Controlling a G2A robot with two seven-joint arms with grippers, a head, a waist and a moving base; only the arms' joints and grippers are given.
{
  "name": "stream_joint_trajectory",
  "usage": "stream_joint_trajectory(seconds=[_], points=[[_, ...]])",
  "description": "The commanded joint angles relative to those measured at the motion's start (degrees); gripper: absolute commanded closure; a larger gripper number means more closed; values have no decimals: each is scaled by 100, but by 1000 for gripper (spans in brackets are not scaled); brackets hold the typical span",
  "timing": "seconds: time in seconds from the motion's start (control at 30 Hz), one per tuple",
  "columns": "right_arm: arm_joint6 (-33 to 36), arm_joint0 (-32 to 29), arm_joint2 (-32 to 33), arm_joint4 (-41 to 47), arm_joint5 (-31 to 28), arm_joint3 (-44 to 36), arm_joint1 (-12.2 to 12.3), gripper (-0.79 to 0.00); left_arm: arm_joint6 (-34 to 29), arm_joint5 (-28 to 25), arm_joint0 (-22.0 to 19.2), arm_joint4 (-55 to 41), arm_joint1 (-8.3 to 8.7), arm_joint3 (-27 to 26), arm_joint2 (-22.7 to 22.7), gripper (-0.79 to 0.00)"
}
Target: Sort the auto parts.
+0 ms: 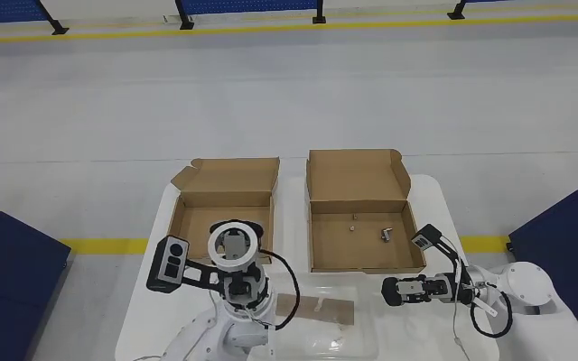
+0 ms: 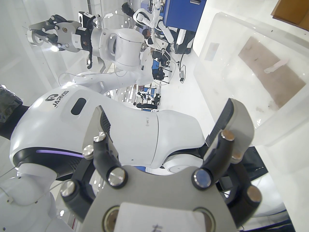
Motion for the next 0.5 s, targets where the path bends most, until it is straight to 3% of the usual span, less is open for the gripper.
stream_joint_trajectory(seconds=[0.0,0.47], points=[[0,0,0,0,0,0,0,-785,-179,99,71,188,17,66,-175,0],[0,0,0,0,0,0,0,-785,-914,679,397,1333,100,807,-1011,0]])
